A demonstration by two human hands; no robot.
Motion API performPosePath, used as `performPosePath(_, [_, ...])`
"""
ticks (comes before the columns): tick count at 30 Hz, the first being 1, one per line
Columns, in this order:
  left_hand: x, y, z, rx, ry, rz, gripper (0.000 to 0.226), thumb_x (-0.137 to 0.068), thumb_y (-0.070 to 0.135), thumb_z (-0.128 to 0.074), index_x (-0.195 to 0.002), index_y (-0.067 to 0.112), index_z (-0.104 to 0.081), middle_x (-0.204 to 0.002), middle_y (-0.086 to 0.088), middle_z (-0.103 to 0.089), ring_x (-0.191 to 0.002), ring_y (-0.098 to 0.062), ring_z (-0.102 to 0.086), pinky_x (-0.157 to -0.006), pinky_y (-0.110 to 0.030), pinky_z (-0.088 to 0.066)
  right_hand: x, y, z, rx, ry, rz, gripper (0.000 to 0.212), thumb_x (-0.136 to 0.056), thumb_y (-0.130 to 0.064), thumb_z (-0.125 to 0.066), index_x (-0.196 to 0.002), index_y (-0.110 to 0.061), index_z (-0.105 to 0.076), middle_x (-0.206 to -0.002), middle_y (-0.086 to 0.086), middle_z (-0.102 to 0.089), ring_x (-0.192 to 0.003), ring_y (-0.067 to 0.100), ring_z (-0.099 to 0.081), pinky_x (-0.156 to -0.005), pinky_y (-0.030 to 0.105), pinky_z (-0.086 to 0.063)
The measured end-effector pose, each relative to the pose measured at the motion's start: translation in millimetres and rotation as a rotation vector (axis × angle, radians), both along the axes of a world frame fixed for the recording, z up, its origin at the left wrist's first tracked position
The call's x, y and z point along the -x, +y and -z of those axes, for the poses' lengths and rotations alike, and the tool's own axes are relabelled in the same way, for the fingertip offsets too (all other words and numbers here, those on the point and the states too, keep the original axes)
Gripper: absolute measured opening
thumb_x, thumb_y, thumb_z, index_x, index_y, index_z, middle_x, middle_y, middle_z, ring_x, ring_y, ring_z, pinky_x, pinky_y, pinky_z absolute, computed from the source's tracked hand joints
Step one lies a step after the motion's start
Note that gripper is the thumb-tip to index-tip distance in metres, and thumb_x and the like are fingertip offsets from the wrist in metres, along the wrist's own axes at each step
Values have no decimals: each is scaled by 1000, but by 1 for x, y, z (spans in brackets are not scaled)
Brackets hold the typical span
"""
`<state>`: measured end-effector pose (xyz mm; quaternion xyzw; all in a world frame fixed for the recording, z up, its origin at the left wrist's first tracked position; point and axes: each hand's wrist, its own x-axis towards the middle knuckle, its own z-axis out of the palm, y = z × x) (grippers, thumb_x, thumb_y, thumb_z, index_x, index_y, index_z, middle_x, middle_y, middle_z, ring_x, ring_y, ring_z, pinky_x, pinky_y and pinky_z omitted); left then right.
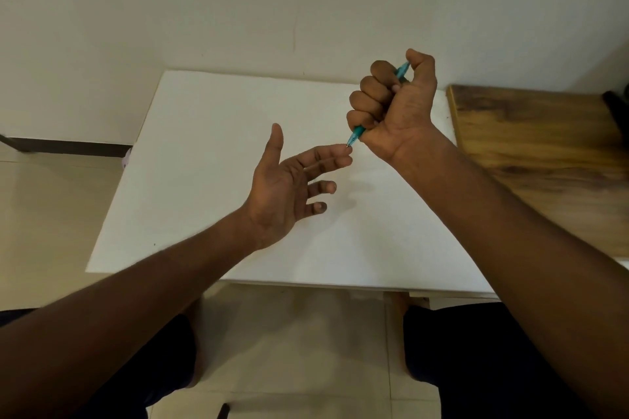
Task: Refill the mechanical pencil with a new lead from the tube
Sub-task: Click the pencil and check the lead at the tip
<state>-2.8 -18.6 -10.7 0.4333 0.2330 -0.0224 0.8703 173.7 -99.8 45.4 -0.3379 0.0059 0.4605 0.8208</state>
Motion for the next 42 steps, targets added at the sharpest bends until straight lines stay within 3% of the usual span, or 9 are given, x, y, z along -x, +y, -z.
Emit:
performPosePath(9, [7, -7, 0, 132, -139, -3, 98, -96, 87, -8, -138, 26, -72, -139, -5, -70, -85, -16, -63, -68, -30, -50, 10, 2, -20, -69, -73, 4, 64, -105, -51, -25, -51, -20, -34, -56, -5, -13, -46, 11, -12, -43, 17, -20])
performPosePath(13, [4, -1, 5, -241, 38, -84, 78, -106, 75, -18, -121, 31, -81, -123, 6, -79, -79, -11, -63, -71, -31, -49, 9, 1, -15, -47, -44, -13, 62, -104, -63, -25, -65, -16, -40, -52, -5, -23, -48, 11, -14, -45, 20, -20])
performPosePath(18, [-1, 28, 11, -814, 264, -159, 33, -112, 44, -49, -113, 28, -78, -106, 12, -77, -81, -13, -65, -73, -31, -46, 2, 4, -1, 276, -80, -15, 33, -103, -25, -33, -80, -12, -53, -57, -1, -42, -42, 10, -35, -43, 22, -35])
performPosePath(22, [-3, 38, 14, -963, 330, -78, 27, -107, 45, -57, -111, 27, -76, -108, 13, -76, -85, -12, -71, -71, -28, -50, 1, 4, 13, 574, -228, -66, 18, -105, -11, -57, -94, -1, -68, -72, 10, -62, -61, 19, -63, -66, 34, -64])
performPosePath(25, [-3, 40, 21, -1114, 347, -16, 27, -106, 47, -60, -115, 26, -75, -112, 14, -74, -93, -12, -71, -72, -22, -48, -2, 2, 23, 745, -395, -178, 15, -96, -6, -76, -106, 5, -75, -88, 14, -70, -77, 24, -71, -83, 42, -69])
performPosePath(29, [-2, 45, 29, -1270, 311, 110, 23, -103, 41, -68, -120, 27, -73, -115, 11, -74, -85, -3, -64, -75, -18, -48, -5, -5, 36, 901, -638, -282, 30, -90, -17, -87, -110, 3, -74, -91, 12, -80, -78, 24, -80, -68, 34, -68])
performPosePath(33, [-5, 52, 30, -1373, 290, 293, 47, -96, 45, -77, -137, 26, -65, -116, 10, -68, -80, -7, -62, -81, -25, -50, -4, -10, 50, 1057, -969, -312, 25, -83, -23, -94, -88, -7, -75, -75, 7, -80, -63, 14, -80, -61, 26, -66])
performPosePath(38, [-6, 55, 28, -1442, 263, 348, 54, -96, 44, -77, -144, 27, -59, -118, 11, -64, -81, -7, -61, -88, -33, -55, 3, -5, 63, 1110, -1035, -333, 30, -79, -25, -96, -80, -7, -72, -70, 6, -80, -58, 12, -79, -55, 21, -63])
performPosePath(42, [-2, 53, 30, -1566, 258, 332, 45, -103, 40, -67, -146, 30, -57, -122, 13, -60, -95, -10, -57, -88, -37, -53, 9, 0, 68, 1149, -1066, -356, 32, -80, -25, -96, -81, -6, -71, -73, 7, -80, -59, 14, -80, -63, 27, -67])
